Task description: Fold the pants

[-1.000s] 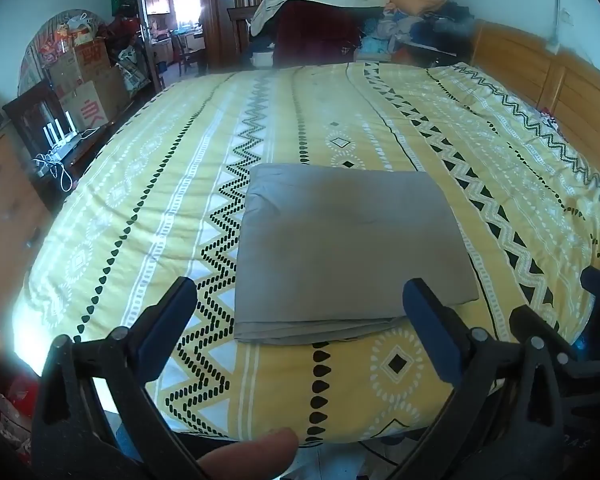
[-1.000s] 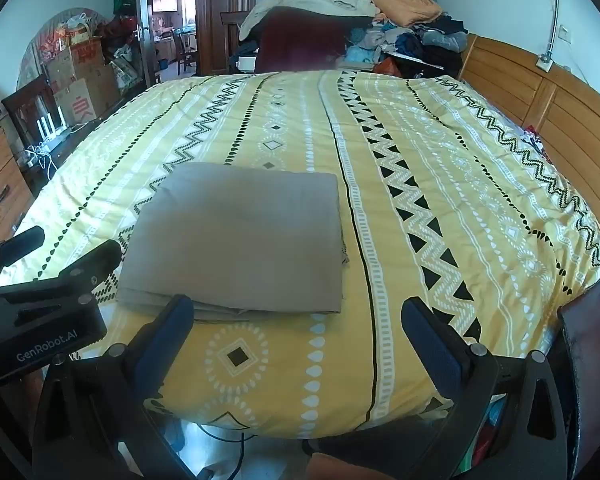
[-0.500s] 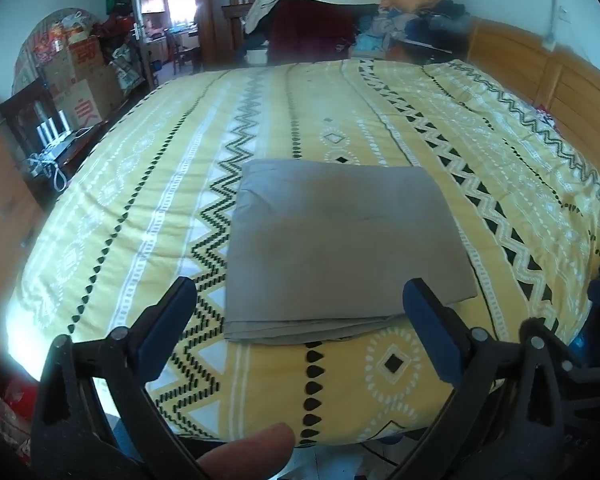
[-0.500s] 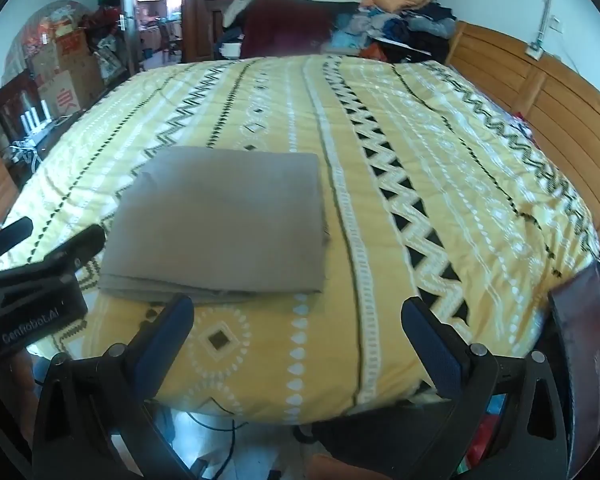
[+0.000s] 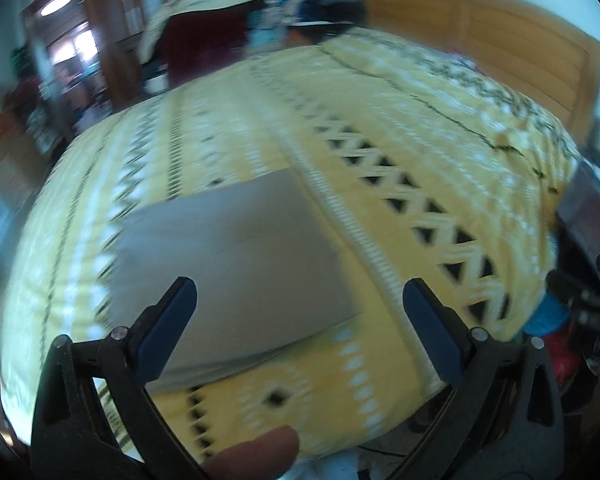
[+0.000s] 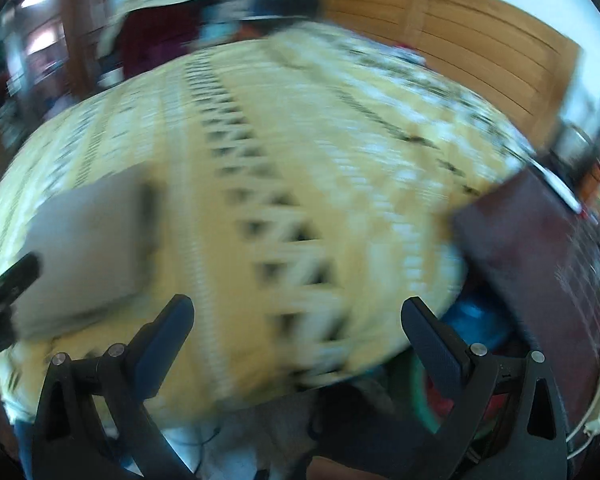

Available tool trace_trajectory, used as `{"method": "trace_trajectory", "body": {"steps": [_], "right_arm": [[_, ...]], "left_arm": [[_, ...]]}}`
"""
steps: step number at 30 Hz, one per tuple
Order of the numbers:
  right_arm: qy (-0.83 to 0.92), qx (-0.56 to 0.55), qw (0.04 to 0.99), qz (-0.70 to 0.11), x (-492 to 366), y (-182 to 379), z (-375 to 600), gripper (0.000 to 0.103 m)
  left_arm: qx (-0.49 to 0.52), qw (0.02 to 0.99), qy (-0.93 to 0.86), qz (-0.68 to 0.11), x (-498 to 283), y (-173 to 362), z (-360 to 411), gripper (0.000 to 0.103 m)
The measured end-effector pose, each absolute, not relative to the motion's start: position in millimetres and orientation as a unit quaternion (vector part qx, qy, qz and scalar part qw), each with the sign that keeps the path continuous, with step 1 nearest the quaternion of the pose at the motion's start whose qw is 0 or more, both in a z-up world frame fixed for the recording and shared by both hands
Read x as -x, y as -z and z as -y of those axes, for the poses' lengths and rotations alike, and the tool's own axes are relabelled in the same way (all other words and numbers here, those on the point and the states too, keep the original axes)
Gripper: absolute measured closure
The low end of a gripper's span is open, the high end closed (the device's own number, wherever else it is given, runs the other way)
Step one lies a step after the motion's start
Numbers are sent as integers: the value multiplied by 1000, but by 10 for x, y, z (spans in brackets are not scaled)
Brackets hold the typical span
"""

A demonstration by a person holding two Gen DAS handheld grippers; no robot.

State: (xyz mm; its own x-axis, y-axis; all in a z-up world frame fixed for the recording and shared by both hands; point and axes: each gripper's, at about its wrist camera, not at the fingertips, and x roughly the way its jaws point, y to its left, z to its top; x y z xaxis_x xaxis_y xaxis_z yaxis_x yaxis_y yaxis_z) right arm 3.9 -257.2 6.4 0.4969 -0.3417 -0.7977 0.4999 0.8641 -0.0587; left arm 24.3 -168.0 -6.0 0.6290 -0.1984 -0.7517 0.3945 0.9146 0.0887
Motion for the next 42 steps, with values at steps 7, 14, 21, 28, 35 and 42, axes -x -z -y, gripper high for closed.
{"method": "trace_trajectory", "body": {"steps": [7, 14, 21, 28, 35, 42], "right_arm": [[456, -166, 768, -418, 913, 1, 4955, 0], [578, -225, 671, -405, 1912, 187, 6263, 0], [627, -275, 619, -386, 2366, 321, 6693, 0], [639, -291, 602, -381, 2450, 569, 6920, 0], [648, -281, 616, -349, 2506, 605, 6958, 0], [638, -315, 621, -329, 2588, 633, 6973, 0]], "left_arm": [[-210, 856, 273, -386, -163, 105, 3487, 0], [-265, 785, 412, -379, 492, 323, 5347, 0], [-283, 758, 423, -408, 606, 664, 6297, 0], [-280, 763, 424, -400, 681, 855, 6677, 0], [-258, 758, 461, -383, 869, 895, 6795, 0], [-259, 749, 476, -383, 913, 890, 6849, 0]]}}
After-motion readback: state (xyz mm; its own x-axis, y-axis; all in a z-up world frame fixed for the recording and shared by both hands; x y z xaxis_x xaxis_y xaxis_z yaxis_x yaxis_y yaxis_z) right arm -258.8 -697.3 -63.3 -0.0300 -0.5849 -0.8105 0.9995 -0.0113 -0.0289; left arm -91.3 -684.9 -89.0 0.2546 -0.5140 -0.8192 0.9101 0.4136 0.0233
